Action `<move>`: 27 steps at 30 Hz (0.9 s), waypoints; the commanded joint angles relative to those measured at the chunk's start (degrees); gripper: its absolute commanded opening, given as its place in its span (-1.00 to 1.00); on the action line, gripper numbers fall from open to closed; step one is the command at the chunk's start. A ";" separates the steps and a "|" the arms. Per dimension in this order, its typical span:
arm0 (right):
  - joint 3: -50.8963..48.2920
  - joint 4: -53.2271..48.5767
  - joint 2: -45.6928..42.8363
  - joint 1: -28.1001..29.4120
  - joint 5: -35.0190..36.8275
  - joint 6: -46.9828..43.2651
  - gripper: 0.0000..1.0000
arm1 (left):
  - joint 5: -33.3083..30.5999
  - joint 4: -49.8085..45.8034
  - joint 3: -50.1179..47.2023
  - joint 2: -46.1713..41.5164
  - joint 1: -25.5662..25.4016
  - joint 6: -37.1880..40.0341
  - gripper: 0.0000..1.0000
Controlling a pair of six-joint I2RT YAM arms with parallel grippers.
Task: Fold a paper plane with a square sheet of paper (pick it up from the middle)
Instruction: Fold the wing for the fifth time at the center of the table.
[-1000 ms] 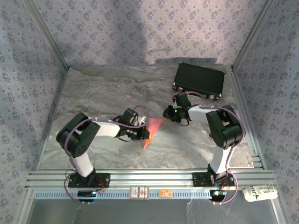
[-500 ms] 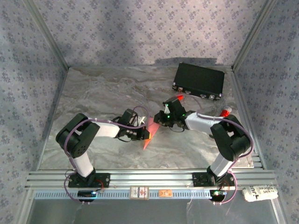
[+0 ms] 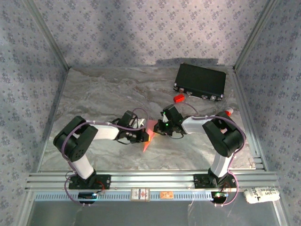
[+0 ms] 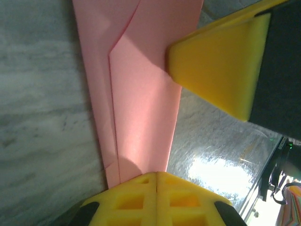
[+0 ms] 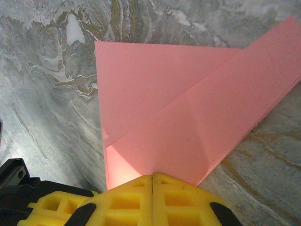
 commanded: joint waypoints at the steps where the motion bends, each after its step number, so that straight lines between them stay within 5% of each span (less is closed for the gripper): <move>1: -0.98 -2.10 1.72 -0.79 3.13 -0.01 -0.88 | 1.35 -4.03 -1.55 -2.82 -0.70 -0.06 -0.95; 9: -1.01 -2.71 1.62 -0.85 3.57 -0.02 -0.87 | 3.77 -1.59 -3.41 -5.54 -2.94 -0.06 -0.94; 19: -0.66 -2.55 0.54 -0.85 3.48 -0.41 -0.85 | -1.68 -4.77 -5.67 -3.42 -2.16 -0.74 -1.00; 27: -0.09 -2.97 0.49 -0.92 3.22 -1.24 -0.84 | 3.65 0.62 -6.77 -6.99 -1.61 -1.70 -0.98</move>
